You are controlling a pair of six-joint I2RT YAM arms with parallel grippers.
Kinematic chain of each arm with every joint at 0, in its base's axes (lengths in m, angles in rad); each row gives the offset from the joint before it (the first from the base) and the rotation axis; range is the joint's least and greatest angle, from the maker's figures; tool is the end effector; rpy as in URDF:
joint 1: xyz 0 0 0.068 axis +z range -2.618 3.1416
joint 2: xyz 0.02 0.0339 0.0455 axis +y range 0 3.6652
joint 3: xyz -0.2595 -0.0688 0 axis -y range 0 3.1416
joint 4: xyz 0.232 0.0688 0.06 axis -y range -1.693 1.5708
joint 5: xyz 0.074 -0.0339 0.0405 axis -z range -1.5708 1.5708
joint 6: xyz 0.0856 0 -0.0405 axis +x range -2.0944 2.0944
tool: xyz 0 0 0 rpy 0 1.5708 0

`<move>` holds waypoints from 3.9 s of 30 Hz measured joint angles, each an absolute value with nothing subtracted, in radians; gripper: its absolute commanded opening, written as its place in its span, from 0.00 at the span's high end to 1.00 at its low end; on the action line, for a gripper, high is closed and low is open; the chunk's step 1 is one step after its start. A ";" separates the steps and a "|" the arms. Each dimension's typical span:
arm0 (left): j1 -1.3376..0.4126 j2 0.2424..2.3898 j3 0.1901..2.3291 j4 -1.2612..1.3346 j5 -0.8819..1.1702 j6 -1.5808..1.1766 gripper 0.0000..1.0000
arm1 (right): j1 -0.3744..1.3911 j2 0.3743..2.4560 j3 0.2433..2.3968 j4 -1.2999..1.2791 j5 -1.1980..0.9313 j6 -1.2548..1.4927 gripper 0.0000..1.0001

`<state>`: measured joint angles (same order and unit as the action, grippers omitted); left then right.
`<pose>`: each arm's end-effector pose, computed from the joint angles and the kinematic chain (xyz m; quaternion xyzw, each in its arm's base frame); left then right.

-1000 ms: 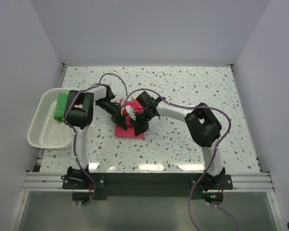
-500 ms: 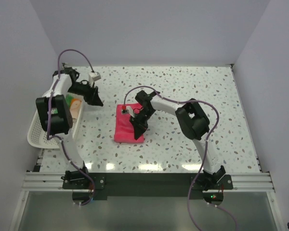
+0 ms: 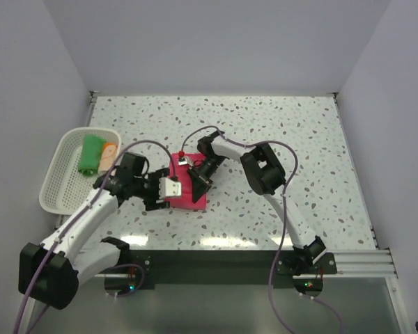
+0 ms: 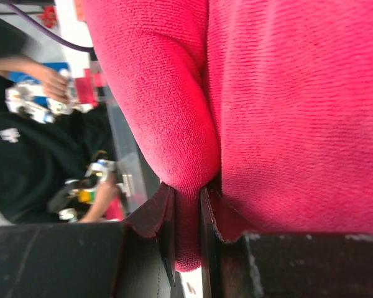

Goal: Roll the towels
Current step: Roll the towel

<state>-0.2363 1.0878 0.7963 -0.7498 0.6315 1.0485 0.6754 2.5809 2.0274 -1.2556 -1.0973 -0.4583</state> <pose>0.1935 -0.0986 0.2106 0.6147 0.6859 -0.1771 0.3469 0.2973 0.3358 0.0707 0.4026 -0.7480 -0.5038 0.1569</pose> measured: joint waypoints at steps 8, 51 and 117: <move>-0.601 1.043 0.578 -0.457 0.371 1.025 0.24 | 0.672 2.644 2.072 -1.331 -1.147 -0.414 1.00; -0.346 2.024 1.335 -1.075 0.801 1.007 0.79 | 0.569 1.660 1.417 -0.572 -0.294 -0.439 0.14; 0.223 1.138 1.112 -0.868 0.758 1.033 0.00 | 0.735 2.234 1.713 -0.755 -0.814 -0.564 1.00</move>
